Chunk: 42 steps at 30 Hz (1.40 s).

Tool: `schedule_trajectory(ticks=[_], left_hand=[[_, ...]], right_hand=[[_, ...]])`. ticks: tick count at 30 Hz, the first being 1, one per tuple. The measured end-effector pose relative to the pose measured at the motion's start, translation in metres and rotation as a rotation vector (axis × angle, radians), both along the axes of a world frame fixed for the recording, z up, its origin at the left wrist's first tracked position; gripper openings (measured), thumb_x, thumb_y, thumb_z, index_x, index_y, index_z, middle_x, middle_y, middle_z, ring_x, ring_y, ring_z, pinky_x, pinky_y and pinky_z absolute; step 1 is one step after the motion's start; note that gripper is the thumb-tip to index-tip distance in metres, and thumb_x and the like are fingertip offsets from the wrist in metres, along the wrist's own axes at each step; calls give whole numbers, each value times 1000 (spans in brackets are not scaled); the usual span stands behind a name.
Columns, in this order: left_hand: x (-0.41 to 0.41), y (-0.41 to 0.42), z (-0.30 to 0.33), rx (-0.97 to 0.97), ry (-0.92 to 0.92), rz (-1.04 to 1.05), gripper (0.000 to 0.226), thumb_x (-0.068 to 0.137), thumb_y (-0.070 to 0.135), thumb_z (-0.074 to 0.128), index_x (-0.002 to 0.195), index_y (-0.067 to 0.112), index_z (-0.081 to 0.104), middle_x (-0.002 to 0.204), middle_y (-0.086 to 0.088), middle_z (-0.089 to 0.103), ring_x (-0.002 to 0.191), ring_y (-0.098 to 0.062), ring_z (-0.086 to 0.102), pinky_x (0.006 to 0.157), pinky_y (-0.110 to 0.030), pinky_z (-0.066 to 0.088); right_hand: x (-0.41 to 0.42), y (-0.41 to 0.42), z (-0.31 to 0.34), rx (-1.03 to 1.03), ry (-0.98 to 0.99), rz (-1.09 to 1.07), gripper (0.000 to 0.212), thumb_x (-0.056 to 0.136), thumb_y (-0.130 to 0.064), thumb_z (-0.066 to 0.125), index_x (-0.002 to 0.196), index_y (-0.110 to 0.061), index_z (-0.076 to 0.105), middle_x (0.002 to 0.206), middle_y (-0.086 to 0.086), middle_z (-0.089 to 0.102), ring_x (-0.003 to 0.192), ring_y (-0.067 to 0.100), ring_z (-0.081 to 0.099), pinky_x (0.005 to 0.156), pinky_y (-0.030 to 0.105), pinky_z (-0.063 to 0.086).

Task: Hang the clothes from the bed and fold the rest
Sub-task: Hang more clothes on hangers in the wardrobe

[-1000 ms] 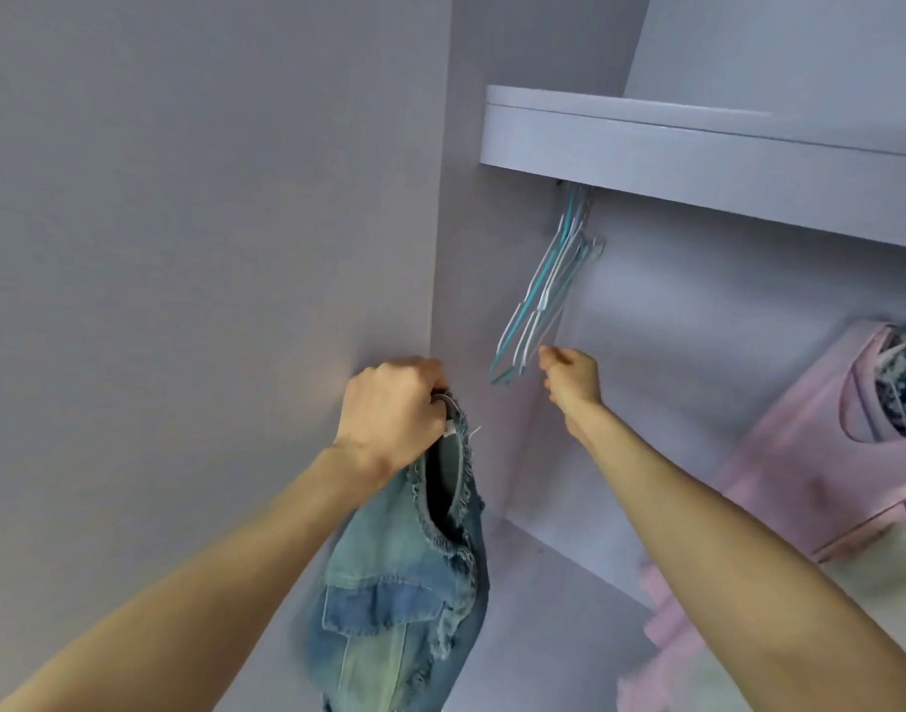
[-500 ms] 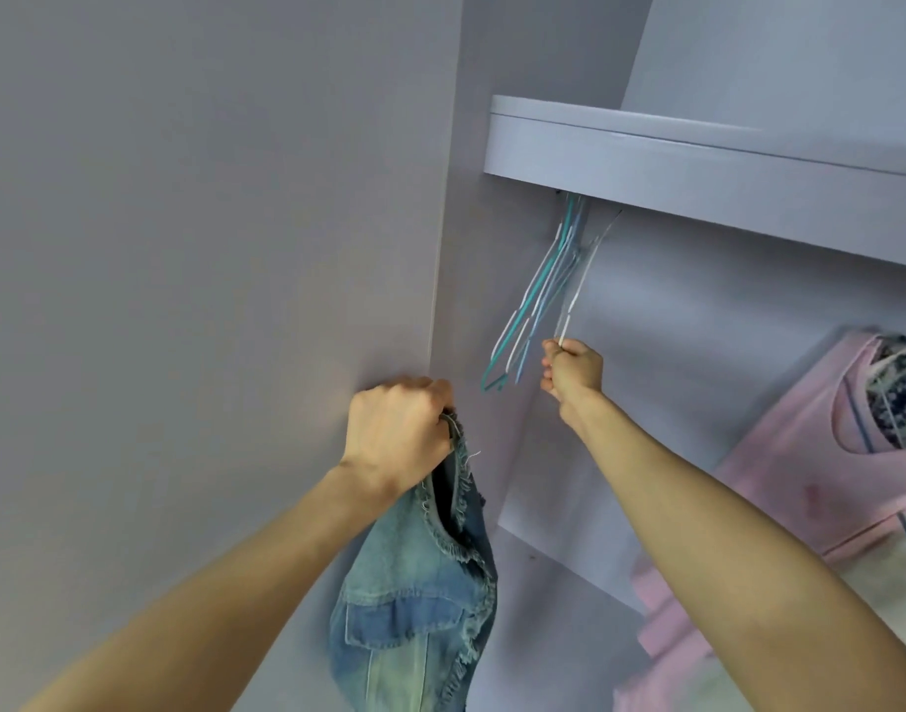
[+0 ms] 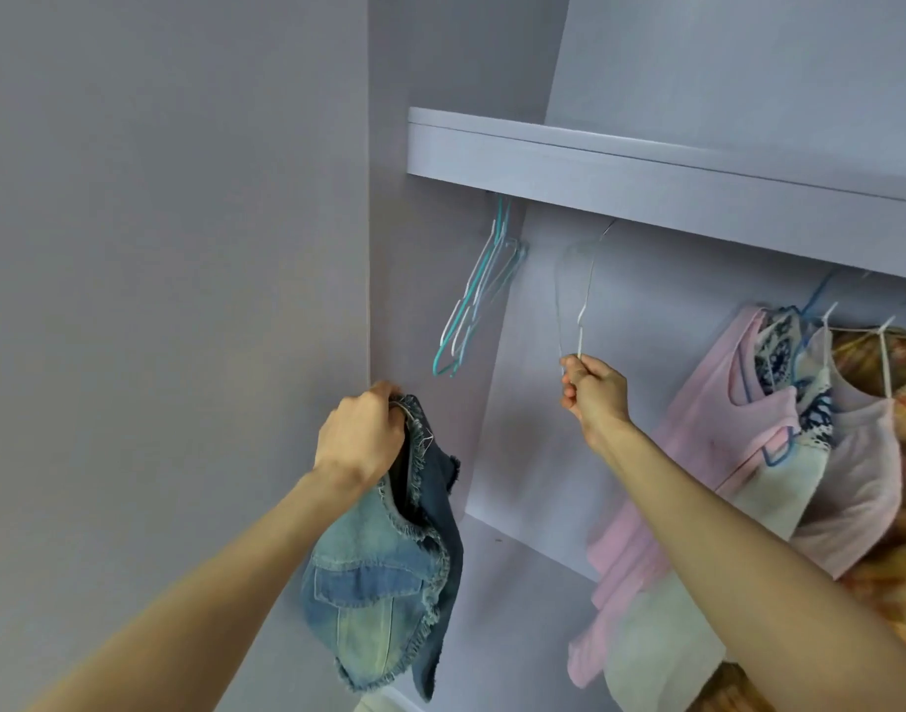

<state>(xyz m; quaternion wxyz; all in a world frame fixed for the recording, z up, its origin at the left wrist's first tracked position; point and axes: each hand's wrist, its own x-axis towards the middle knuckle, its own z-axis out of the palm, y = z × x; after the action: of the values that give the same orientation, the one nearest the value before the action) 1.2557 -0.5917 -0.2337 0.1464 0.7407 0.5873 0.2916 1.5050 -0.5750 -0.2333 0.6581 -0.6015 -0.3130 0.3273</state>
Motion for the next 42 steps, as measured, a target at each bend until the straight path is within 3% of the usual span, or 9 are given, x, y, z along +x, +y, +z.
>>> schedule_trajectory(ticks=[9, 16, 21, 26, 29, 32, 35, 38, 42], left_hand=[[25, -19, 1, -37, -58, 31, 26, 92, 12, 37, 112, 9, 54, 100, -19, 62, 84, -37, 49, 69, -35, 36], [33, -34, 2, -75, -249, -14, 18, 94, 8, 36, 88, 4, 52, 70, -10, 50, 70, -31, 41, 64, -29, 28], [32, -55, 3, -87, -224, -101, 33, 92, 5, 41, 62, 14, 31, 54, -3, 34, 51, -18, 28, 54, -35, 16], [29, -71, -6, -113, -180, -126, 37, 91, 4, 42, 60, 17, 29, 53, -2, 33, 50, -16, 27, 44, -26, 25], [23, -73, -19, -132, -162, -75, 35, 91, 6, 43, 60, 17, 30, 55, -2, 34, 51, -15, 28, 43, -16, 27], [21, -75, -26, -154, -139, -28, 34, 91, 9, 44, 60, 18, 31, 56, -1, 36, 52, -14, 29, 48, -25, 26], [24, -81, -28, -160, -119, -60, 32, 90, 9, 44, 61, 16, 34, 56, -1, 37, 52, -14, 30, 48, -28, 26], [27, -85, -28, -195, -103, -103, 27, 89, 8, 44, 64, 15, 43, 59, 0, 43, 58, -17, 36, 50, -26, 31], [26, -87, -27, -283, -162, -96, 19, 89, 5, 47, 72, 6, 56, 67, -6, 51, 69, -24, 43, 59, -28, 34]], right_hand=[[4, -68, -23, -33, -6, 126, 24, 93, 1, 48, 72, -9, 56, 63, 5, 44, 44, 8, 40, 41, 17, 39], [-6, -151, -80, -43, -166, 179, 24, 92, -3, 50, 71, -8, 57, 55, -7, 50, 48, 11, 43, 47, 18, 38], [-1, -147, -89, -432, -123, 312, 18, 91, -25, 57, 78, -15, 62, 63, -2, 62, 67, 14, 59, 73, 28, 46], [-6, -147, -115, -573, -145, 270, 26, 94, -6, 45, 75, -14, 61, 50, 1, 39, 44, 14, 36, 48, 24, 42], [-20, -178, -132, -369, -297, 279, 32, 95, -5, 43, 67, -15, 55, 43, -4, 42, 40, 10, 38, 47, 24, 37], [-25, -197, -122, -175, -320, 235, 29, 91, -8, 54, 64, -10, 47, 55, 4, 47, 52, 12, 45, 57, 28, 40], [-26, -188, -95, -19, -259, 220, 8, 89, -4, 58, 91, -6, 51, 74, 12, 52, 66, 18, 52, 65, 22, 45], [-28, -182, -83, 23, -226, 195, 27, 91, 5, 48, 115, -6, 45, 75, 11, 45, 60, 15, 48, 61, 20, 46], [-28, -183, -91, 11, -279, 43, 13, 95, -8, 49, 84, -7, 56, 59, -1, 37, 53, 9, 33, 53, 17, 32]])
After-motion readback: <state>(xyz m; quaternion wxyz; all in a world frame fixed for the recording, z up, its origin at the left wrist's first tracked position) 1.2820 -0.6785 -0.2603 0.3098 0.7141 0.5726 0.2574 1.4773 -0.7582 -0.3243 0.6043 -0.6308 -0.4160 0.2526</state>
